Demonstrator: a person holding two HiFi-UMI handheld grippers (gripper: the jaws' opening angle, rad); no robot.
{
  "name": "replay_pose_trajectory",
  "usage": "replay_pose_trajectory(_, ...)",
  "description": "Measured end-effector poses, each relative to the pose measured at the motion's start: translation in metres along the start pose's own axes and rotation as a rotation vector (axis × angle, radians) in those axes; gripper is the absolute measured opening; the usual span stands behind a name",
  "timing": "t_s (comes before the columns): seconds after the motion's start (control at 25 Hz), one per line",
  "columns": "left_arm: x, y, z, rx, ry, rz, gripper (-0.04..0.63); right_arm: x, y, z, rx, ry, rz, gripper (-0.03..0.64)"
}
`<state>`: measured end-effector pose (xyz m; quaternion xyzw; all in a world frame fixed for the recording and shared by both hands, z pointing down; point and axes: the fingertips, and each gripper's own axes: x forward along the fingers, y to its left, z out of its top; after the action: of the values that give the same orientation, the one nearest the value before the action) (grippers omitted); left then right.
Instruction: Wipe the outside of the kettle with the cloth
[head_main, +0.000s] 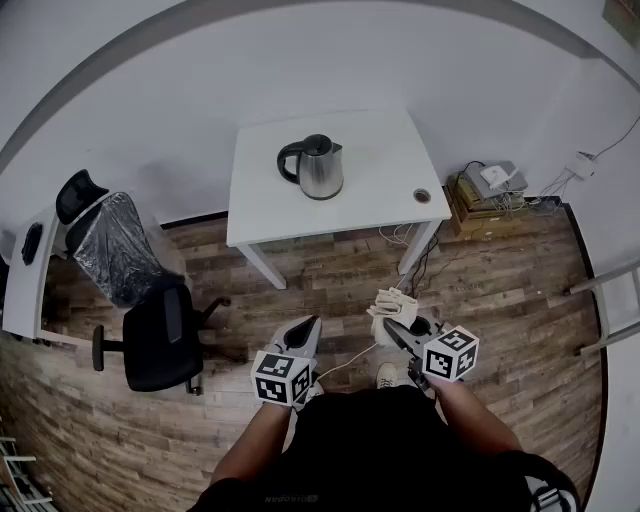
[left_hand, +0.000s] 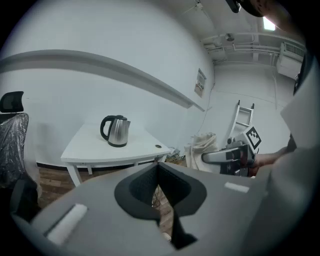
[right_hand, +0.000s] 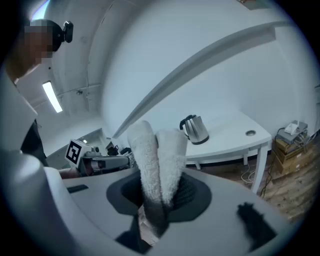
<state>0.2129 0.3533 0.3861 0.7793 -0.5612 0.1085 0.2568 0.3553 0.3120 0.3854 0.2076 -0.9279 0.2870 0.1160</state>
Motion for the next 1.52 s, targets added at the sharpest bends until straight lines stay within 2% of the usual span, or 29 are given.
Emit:
replay_pose_trajectory(0.16,0.019,-0.01,0.001,-0.001,-0.008,0.015,0.008,-0.013,-0.004,0.008,-0.054,-0.027,0.081,0.098)
replay_pose_trajectory(0.28,0.044,-0.034,0.0,-0.012,-0.013,0.014,0.008,-0.032,-0.013,0.007,-0.113,-0.008,0.13,0.098)
replay_pose_trajectory(0.4,0.071,-0.066,-0.007,-0.022,0.006,-0.003,0.008,-0.049,-0.047,-0.006,-0.135,0.056,0.102,0.098)
replay_pose_trajectory(0.48,0.082,-0.078,-0.013,-0.023,0.025,0.014,0.008,-0.058,-0.074,-0.013,-0.123,0.09,0.097,0.098)
replay_pose_trajectory(0.6,0.085,-0.077,-0.015,-0.023,0.049,0.083,0.008,-0.06,-0.105,-0.012,-0.105,0.106,0.117,0.098)
replay_pose_trajectory(0.72,0.086,-0.065,-0.004,-0.016,0.054,0.143,0.008,-0.044,-0.12,0.007,-0.094,0.08,0.142,0.098)
replay_pose_trajectory(0.92,0.098,-0.048,0.006,-0.014,0.044,0.167,0.008,-0.021,-0.127,0.013,-0.096,0.09,0.173,0.098)
replay_pose_trajectory(1.12,0.126,0.004,0.022,-0.006,0.025,0.136,0.008,0.027,-0.141,0.027,-0.098,0.107,0.125,0.098)
replay_pose_trajectory(1.32,0.148,0.078,0.055,0.024,0.038,0.057,0.008,0.099,-0.139,0.055,-0.103,0.141,0.049,0.098)
replay_pose_trajectory(1.52,0.157,0.175,0.094,0.071,0.069,-0.034,0.008,0.198,-0.132,0.091,-0.205,0.213,-0.074,0.098)
